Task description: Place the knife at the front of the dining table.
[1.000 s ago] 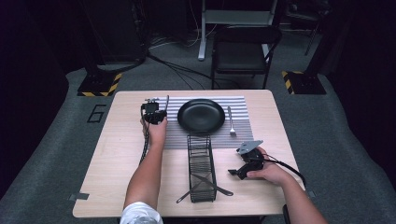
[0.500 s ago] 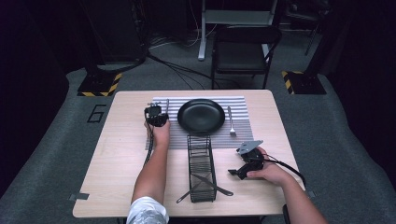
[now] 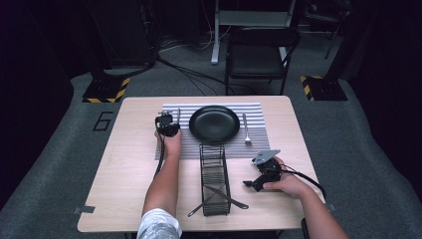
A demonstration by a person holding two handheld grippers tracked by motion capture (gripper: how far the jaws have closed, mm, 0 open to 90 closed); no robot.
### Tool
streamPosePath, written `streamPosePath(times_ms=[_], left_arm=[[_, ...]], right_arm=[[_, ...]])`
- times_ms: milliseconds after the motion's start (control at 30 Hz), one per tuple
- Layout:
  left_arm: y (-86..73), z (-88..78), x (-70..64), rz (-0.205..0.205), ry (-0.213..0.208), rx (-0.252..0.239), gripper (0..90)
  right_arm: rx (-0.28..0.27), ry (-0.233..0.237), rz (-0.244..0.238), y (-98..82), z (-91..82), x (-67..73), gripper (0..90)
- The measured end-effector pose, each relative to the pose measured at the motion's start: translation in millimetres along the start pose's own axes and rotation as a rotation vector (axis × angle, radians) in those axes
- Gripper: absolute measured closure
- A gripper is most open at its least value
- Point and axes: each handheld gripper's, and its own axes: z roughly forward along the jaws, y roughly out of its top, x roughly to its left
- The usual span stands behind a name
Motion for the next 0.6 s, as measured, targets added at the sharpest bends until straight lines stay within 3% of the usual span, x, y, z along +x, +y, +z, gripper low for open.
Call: streamPosePath(times_ms=[233,467,600], left_arm=[[0.5,0.1,1.9,0.004,-0.013,0.005,82.0],[3.1,-5.3,5.9,0.029,-0.003,0.018,73.1],[6.1,-11.4,10.2,0.021,-0.017,0.01,70.6]], right_arm=[[0.0,0.0,0.0,0.0,0.0,0.0,0.0],[0.0,0.0,0.001,0.0,0.0,0.1,0.0],[0.0,0.0,0.001,0.0,0.0,0.0,0.0]])
